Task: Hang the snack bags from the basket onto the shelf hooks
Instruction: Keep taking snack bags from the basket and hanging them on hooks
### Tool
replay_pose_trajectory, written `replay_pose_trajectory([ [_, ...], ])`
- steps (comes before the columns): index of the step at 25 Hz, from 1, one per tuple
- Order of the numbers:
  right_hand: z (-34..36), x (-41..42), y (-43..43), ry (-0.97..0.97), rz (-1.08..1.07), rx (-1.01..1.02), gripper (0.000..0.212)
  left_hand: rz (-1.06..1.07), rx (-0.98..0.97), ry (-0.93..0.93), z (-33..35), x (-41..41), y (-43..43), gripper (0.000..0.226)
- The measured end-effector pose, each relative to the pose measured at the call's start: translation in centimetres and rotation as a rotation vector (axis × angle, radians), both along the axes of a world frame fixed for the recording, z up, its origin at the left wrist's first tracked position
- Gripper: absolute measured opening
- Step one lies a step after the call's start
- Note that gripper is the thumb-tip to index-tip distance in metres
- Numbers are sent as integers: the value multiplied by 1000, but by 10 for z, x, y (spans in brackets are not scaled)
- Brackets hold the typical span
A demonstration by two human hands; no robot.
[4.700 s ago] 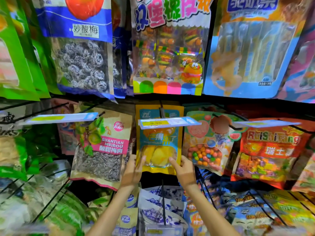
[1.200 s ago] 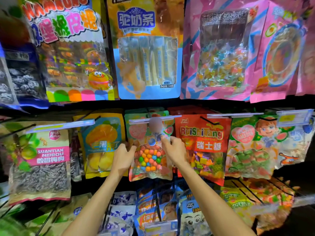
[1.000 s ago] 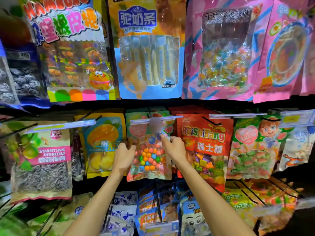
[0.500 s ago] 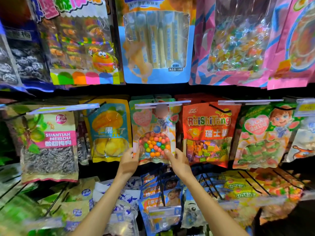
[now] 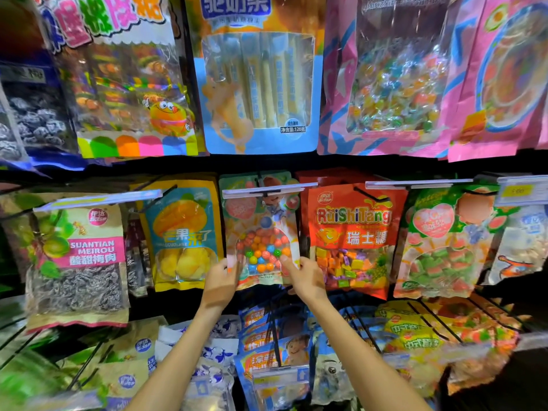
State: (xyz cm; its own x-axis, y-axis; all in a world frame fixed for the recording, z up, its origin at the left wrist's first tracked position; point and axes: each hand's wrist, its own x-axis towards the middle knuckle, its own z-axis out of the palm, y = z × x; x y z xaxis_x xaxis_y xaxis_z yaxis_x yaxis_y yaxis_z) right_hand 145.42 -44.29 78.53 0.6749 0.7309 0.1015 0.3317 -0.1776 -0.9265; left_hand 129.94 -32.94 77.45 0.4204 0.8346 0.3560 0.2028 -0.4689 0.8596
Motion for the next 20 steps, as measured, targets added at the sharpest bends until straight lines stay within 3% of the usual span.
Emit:
replay_pose_trajectory([
  [2,-1,2,0,-14,10,-36,53,19,-19,-2,-2,0,-1,44],
  [4,-1,3,1,-37,7,-67,30,16,-43,10,-7,-2,6,48],
  [8,3,0,8,-46,-43,-72,49,32,-18,50,-15,-4,20,63],
  [12,8,-4,5,-37,-77,-100,50,27,8,73,-7,-4,12,40],
  [18,8,-2,-5,-239,-50,-297,51,52,12,134,-4,-10,11,37],
  [20,9,-2,-14,-308,0,-315,42,95,-16,149,-7,-16,8,35],
])
